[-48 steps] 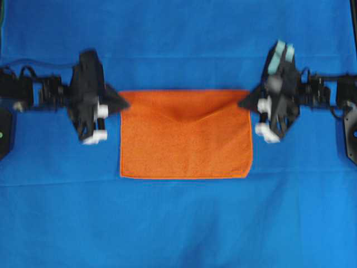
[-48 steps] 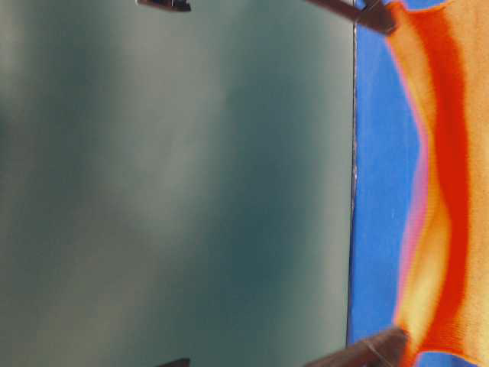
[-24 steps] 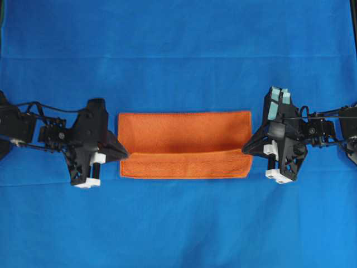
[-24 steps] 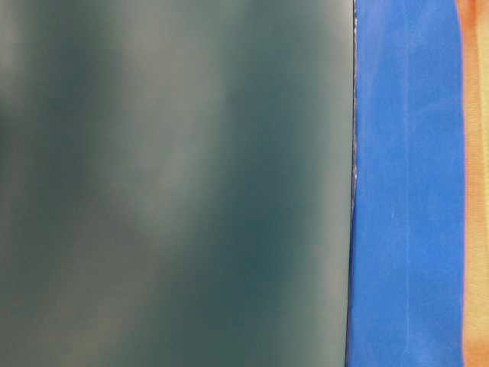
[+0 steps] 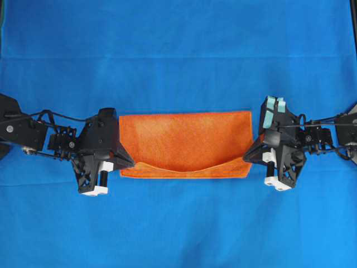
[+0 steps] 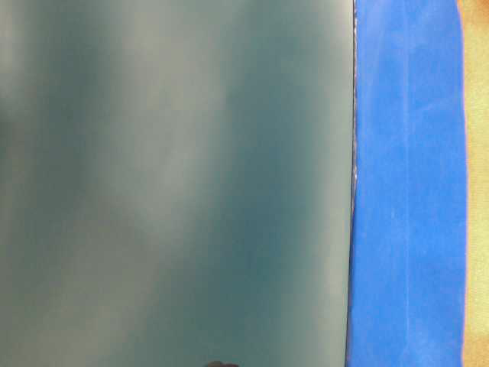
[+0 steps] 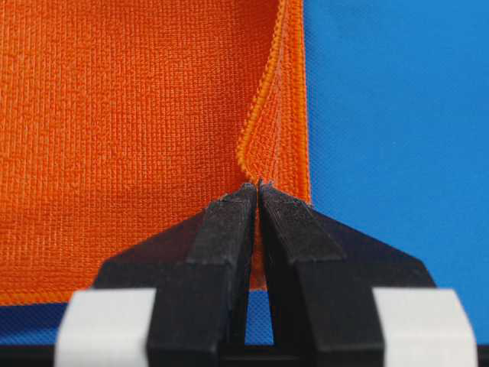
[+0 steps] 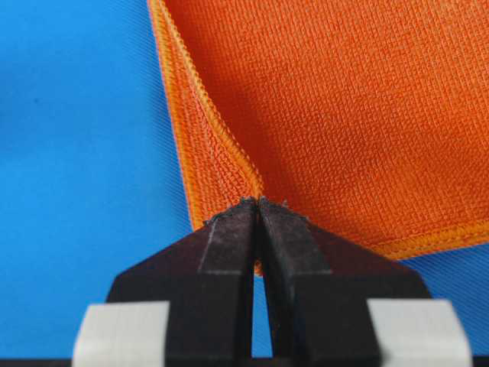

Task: Fold the orange towel.
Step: 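Pull the far edge toward the near edge with both grippers, then release the folded edge and lift both grippers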

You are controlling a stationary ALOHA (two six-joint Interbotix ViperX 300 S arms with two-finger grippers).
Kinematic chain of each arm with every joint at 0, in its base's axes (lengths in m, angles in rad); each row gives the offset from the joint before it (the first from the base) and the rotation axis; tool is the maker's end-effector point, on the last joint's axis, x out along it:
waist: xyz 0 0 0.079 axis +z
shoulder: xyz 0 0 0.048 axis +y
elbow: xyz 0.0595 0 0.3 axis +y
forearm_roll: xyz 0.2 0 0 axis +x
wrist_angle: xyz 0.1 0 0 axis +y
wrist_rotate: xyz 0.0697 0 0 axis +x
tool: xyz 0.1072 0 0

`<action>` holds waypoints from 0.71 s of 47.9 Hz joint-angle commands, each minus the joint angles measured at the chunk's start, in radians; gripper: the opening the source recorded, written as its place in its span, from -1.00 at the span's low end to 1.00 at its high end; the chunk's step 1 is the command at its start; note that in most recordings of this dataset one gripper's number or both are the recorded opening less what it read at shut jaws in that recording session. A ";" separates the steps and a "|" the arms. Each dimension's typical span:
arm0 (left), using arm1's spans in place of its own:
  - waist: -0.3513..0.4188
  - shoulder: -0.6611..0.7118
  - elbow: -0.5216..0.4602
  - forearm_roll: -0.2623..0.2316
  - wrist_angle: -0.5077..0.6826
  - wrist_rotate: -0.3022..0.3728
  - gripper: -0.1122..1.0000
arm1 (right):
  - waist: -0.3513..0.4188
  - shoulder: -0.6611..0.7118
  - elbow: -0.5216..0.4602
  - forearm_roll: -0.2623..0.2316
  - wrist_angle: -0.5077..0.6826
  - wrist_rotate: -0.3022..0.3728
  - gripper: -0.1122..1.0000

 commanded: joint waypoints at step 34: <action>0.106 -0.155 0.035 0.000 0.015 0.077 0.64 | -0.126 -0.037 -0.025 -0.028 -0.015 -0.025 0.27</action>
